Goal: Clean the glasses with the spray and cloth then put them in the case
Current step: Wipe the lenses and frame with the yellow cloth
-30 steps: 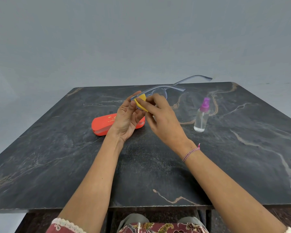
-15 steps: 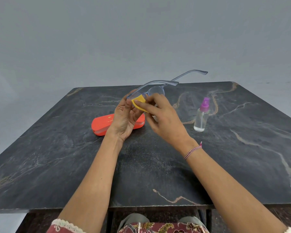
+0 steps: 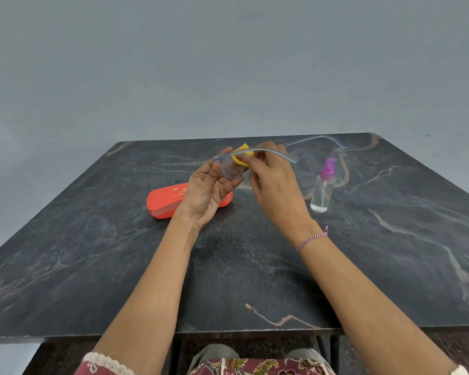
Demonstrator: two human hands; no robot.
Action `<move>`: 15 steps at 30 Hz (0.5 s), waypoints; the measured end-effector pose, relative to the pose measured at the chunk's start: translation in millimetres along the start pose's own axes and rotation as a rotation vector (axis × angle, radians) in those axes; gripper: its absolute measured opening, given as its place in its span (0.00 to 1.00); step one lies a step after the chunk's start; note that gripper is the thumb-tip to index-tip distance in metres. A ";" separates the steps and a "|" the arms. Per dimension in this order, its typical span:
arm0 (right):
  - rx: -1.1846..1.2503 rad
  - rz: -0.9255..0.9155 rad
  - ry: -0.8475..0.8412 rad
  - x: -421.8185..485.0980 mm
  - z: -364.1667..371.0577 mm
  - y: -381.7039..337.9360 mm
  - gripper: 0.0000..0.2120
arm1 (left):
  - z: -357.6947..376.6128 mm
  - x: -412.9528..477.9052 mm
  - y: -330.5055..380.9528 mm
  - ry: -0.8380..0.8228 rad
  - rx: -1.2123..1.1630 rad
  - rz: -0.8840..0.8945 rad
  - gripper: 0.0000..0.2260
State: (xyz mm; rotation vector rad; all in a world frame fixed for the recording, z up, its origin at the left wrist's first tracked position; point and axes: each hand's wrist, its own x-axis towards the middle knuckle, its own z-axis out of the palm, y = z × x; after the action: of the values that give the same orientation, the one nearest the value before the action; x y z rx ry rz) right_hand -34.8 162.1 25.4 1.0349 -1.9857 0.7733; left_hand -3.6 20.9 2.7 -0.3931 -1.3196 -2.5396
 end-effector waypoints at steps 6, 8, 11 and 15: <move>0.010 0.058 0.008 -2.5 -0.4 3.5 0.16 | 2.2 -1.1 1.0 -0.017 0.039 -0.024 0.25; 0.024 0.050 0.004 -2.5 0.7 2.5 0.19 | 2.1 -1.4 1.4 -0.014 0.039 -0.029 0.25; 0.017 0.115 0.031 -1.5 1.2 9.0 0.16 | 0.5 -1.4 2.4 -0.013 0.024 -0.029 0.24; -0.010 0.152 0.088 -3.0 0.9 15.8 0.14 | -1.0 -1.8 3.4 -0.011 -0.016 -0.021 0.21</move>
State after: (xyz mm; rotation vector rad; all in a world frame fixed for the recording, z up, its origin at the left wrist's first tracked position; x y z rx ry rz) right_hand -47.4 170.4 19.9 0.8366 -2.0074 0.8739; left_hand -0.9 18.3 4.0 -0.3995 -1.3147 -2.5702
